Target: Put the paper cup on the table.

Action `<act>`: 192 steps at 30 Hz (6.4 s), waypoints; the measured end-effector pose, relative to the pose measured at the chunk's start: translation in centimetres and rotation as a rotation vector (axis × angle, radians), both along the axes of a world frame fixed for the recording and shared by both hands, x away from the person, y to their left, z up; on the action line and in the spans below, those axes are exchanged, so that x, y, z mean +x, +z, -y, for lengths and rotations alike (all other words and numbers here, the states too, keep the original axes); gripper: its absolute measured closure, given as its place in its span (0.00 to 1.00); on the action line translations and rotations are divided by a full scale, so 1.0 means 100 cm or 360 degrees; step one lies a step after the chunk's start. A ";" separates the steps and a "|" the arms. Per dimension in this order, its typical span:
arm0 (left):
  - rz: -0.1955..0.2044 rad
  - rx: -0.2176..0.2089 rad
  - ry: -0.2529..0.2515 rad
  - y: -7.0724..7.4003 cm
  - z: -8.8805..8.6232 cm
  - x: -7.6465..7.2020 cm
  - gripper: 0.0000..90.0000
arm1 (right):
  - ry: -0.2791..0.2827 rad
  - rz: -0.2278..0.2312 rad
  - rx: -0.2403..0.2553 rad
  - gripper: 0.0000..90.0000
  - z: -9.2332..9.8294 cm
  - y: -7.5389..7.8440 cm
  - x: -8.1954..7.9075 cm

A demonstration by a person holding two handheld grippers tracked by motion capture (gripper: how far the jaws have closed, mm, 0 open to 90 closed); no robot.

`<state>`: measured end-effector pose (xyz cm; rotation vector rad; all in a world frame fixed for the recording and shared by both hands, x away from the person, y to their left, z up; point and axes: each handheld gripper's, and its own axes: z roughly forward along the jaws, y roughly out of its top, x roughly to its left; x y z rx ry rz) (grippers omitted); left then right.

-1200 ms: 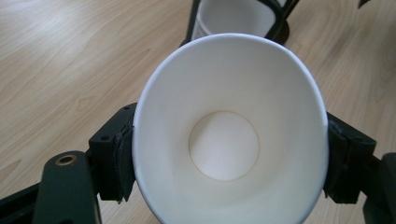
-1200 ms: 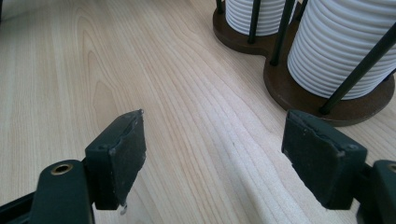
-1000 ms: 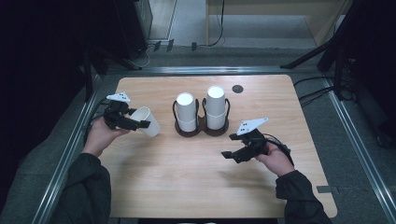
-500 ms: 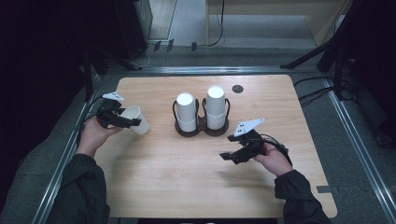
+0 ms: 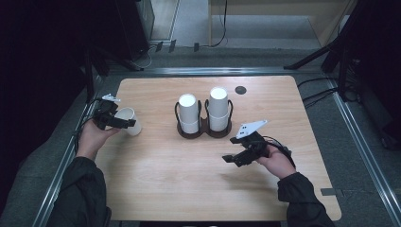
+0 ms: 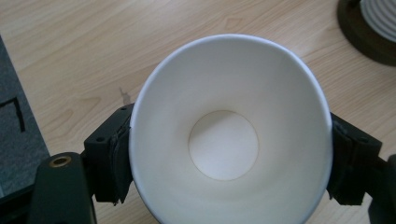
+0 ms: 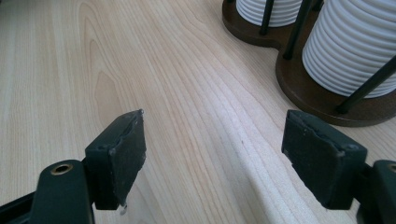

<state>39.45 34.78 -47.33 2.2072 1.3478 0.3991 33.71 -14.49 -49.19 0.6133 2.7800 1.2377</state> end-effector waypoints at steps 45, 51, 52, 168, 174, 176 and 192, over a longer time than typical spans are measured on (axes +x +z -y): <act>0.0131 -0.0237 -0.0039 0.046 0.008 -0.015 0.03 | 0.0019 -0.0008 -0.0012 0.25 -0.003 0.001 -0.002; 0.0166 -0.0261 -0.0074 0.056 0.018 -0.020 0.03 | 0.0019 -0.0005 -0.0007 0.25 -0.004 0.001 -0.001; 0.0159 -0.0269 -0.0081 0.057 0.020 -0.020 0.03 | 0.0017 -0.0008 -0.0008 0.25 -0.003 0.001 -0.001; -0.0008 -0.0332 -0.0737 -0.025 0.226 -0.074 0.07 | 0.0056 -0.0006 -0.0056 0.25 -0.012 -0.002 -0.006; 0.0003 -0.0303 -0.0739 -0.031 0.233 -0.076 0.07 | 0.0061 -0.0005 -0.0060 0.25 -0.012 -0.002 -0.006; 0.0006 -0.0296 -0.0747 -0.031 0.234 -0.076 0.07 | 0.0063 0.0000 -0.0064 0.25 -0.012 -0.002 -0.006; 0.0022 -0.0276 -0.0770 -0.035 0.231 -0.074 0.07 | 0.0068 0.0004 -0.0077 0.25 -0.012 -0.003 -0.007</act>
